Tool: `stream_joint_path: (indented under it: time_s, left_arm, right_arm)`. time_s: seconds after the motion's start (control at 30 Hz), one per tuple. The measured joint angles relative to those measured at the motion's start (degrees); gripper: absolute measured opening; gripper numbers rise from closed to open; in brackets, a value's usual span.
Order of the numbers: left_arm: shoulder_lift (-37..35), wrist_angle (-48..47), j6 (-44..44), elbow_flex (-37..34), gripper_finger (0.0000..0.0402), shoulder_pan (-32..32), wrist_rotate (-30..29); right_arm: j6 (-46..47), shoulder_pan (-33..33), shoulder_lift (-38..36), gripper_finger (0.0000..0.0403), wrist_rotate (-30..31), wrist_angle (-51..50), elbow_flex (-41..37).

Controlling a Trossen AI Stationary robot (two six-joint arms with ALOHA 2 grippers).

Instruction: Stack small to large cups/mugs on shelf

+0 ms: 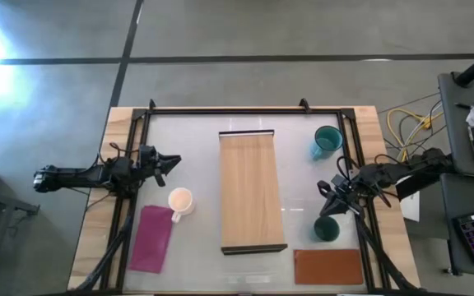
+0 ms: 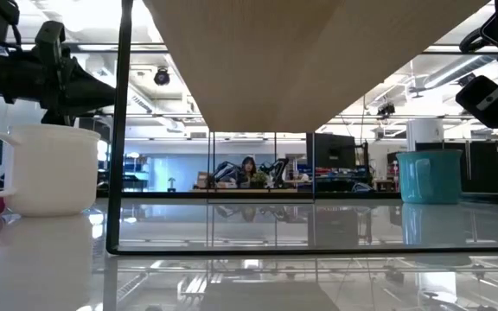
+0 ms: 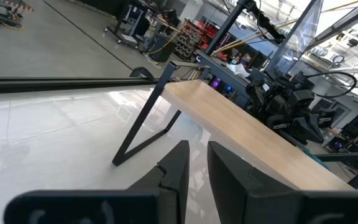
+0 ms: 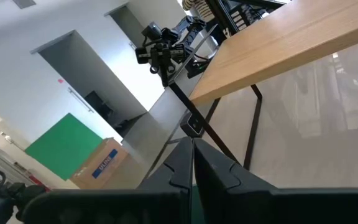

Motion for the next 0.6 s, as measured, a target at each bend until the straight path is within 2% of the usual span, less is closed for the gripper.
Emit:
stream_joint_path:
  time_s: [0.3,0.43,0.53,0.6]
  left_arm:
    - [0.0,0.0,0.0,0.0,0.0044,0.0,0.0]
    - [0.0,0.0,0.0,0.0,0.0044,0.0,0.0]
    - [0.0,0.0,0.0,0.0,0.0044,0.0,0.0]
    - [0.0,0.0,0.0,0.0,0.0044,0.0,0.0]
  right_arm:
    - [-1.4,0.0,0.0,0.0009,1.6,0.4,0.0]
    - [-3.2,0.0,0.0,0.0009,14.3,2.1,0.0]
    - [2.8,0.0,0.0,0.0009,25.3,4.1,0.0]
    - [6.7,0.0,0.0,0.0009,35.3,5.8,0.0]
